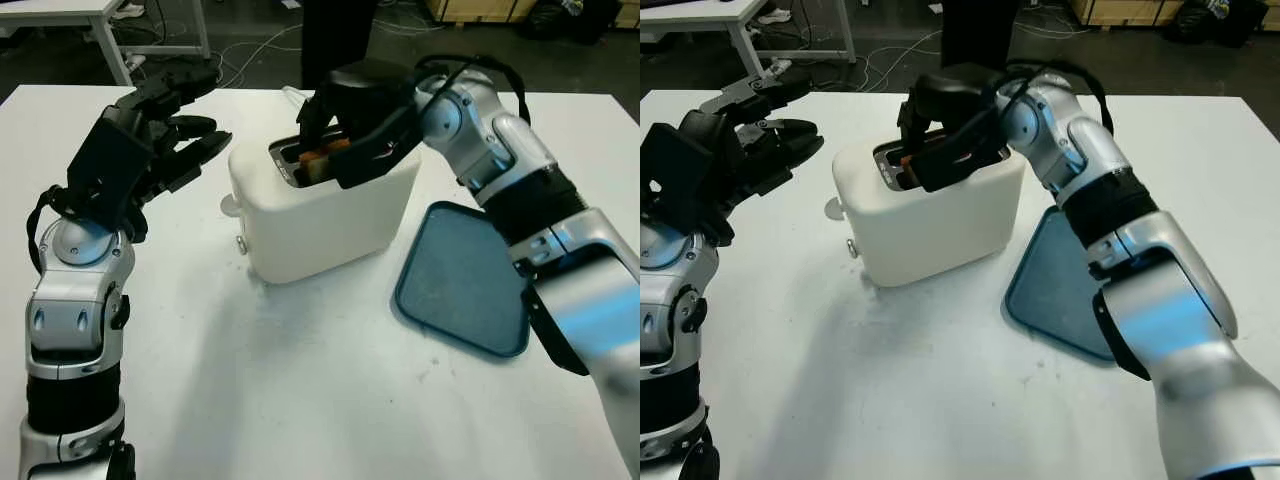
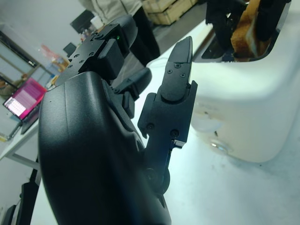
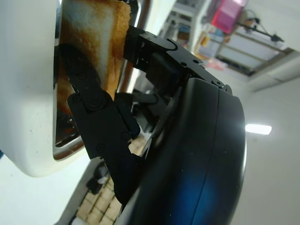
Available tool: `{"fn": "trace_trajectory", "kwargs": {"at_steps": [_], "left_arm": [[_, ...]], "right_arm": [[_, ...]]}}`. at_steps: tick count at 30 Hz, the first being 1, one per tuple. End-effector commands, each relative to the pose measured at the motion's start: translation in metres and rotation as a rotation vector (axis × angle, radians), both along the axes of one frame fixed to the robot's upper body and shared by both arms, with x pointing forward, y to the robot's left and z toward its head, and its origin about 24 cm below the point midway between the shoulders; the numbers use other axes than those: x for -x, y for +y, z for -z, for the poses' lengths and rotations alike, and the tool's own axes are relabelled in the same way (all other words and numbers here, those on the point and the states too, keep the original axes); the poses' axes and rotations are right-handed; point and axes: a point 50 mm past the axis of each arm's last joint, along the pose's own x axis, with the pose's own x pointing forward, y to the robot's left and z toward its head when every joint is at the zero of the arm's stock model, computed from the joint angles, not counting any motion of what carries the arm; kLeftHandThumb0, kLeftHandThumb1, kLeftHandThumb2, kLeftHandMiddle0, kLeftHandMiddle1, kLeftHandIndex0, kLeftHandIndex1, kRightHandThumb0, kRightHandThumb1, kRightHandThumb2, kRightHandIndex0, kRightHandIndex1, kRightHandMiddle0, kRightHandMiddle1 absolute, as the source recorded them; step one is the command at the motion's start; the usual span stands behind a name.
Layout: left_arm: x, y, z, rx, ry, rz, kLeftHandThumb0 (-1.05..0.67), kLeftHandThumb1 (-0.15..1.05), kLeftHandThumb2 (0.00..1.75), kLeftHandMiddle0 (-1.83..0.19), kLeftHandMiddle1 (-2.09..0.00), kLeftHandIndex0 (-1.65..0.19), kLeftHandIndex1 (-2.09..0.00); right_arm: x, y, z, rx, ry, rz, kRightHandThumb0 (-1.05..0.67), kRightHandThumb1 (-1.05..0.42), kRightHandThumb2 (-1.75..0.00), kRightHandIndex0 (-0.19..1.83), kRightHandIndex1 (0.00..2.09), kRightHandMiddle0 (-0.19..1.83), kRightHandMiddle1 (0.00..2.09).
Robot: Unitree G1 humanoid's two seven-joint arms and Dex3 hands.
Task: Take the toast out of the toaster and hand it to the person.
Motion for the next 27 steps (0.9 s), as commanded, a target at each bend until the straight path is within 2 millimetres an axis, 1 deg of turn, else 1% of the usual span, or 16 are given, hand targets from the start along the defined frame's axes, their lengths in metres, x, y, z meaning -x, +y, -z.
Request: {"fn": "trace_trajectory", "kwargs": {"at_steps": [1, 3, 7, 8, 9, 10, 12, 14, 16, 17, 19, 21, 24, 27], "left_arm": [[0.001, 0.002, 0.0, 0.001, -0.004, -0.011, -0.27, 0.91, 0.14, -0.21, -0.95, -0.46, -0.3], [0.001, 0.002, 0.0, 0.0, -0.002, -0.012, -0.27, 0.91, 0.14, -0.21, -0.95, -0.46, -0.3], [0.001, 0.002, 0.0, 0.0, -0.005, -0.015, -0.27, 0.91, 0.14, -0.21, -0.95, -0.46, -0.31], [0.001, 0.002, 0.0, 0.003, -0.005, -0.016, -0.27, 0.91, 0.14, -0.21, -0.95, -0.46, -0.31], [0.001, 0.002, 0.0, 0.006, -0.004, -0.016, -0.26, 0.91, 0.14, -0.21, -0.95, -0.46, -0.31], [0.001, 0.002, 0.0, 0.005, -0.003, -0.017, -0.26, 0.91, 0.14, -0.21, -0.95, -0.46, -0.31], [0.001, 0.002, 0.0, 0.003, -0.002, -0.018, -0.27, 0.91, 0.14, -0.21, -0.95, -0.45, -0.31], [0.001, 0.002, 0.0, 0.002, 0.0, -0.018, -0.27, 0.91, 0.14, -0.21, -0.95, -0.45, -0.31], [0.001, 0.002, 0.0, 0.0, -0.002, -0.016, -0.27, 0.91, 0.14, -0.21, -0.95, -0.45, -0.32], [0.001, 0.002, 0.0, -0.003, -0.004, -0.015, -0.27, 0.9, 0.14, -0.21, -0.95, -0.45, -0.32], [0.0, 0.002, 0.0, -0.008, -0.006, -0.014, -0.28, 0.9, 0.14, -0.22, -0.95, -0.45, -0.32], [0.0, 0.002, 0.0, -0.005, -0.003, -0.015, -0.28, 0.9, 0.14, -0.22, -0.95, -0.44, -0.33], [0.0, 0.002, 0.0, 0.001, -0.002, -0.014, -0.27, 0.9, 0.15, -0.21, -0.95, -0.44, -0.33], [0.0, 0.001, -0.001, 0.002, -0.001, -0.016, -0.27, 0.9, 0.15, -0.22, -0.95, -0.44, -0.34]], "right_arm": [[-0.001, -0.003, 0.033, 0.125, 0.119, 0.009, -0.55, -0.72, -0.01, 0.91, 1.52, 1.07, 0.54], [-0.001, -0.003, 0.038, 0.153, 0.127, -0.001, -0.59, -0.72, 0.0, 0.94, 1.47, 1.09, 0.5], [-0.001, -0.003, 0.043, 0.203, 0.116, -0.016, -0.69, -0.74, -0.01, 0.94, 1.58, 1.09, 0.5], [-0.001, -0.004, 0.044, 0.213, 0.106, -0.024, -0.71, -0.75, 0.0, 0.94, 1.61, 1.07, 0.57], [0.0, -0.004, 0.045, 0.221, 0.097, -0.031, -0.73, -0.77, 0.0, 0.94, 1.65, 0.98, 0.79], [0.0, -0.005, 0.045, 0.225, 0.087, -0.038, -0.75, -0.78, 0.0, 0.94, 1.67, 0.92, 0.93], [0.001, -0.006, 0.045, 0.217, 0.066, -0.053, -0.74, -0.83, -0.01, 0.96, 1.73, 0.84, 1.34], [0.003, -0.009, 0.046, 0.169, 0.012, -0.09, -0.71, -0.86, -0.01, 1.01, 1.74, 0.86, 1.5], [0.005, -0.012, 0.046, 0.142, -0.058, -0.115, -0.66, -0.9, -0.03, 1.04, 1.74, 0.87, 1.47], [0.005, -0.013, 0.046, 0.136, -0.088, -0.124, -0.62, -0.91, -0.06, 1.05, 1.74, 0.86, 1.52], [0.006, -0.014, 0.043, 0.12, -0.153, -0.14, -0.55, -0.92, -0.18, 1.07, 1.75, 0.81, 1.68], [0.007, -0.014, 0.037, 0.082, -0.194, -0.147, -0.49, -0.92, -0.3, 1.08, 1.75, 0.8, 1.73], [0.008, -0.016, 0.023, -0.016, -0.266, -0.155, -0.45, -0.92, -0.37, 1.06, 1.75, 0.76, 1.74], [0.007, -0.017, 0.007, -0.115, -0.334, -0.14, -0.43, -0.92, -0.36, 1.07, 1.75, 0.77, 1.75]]}}
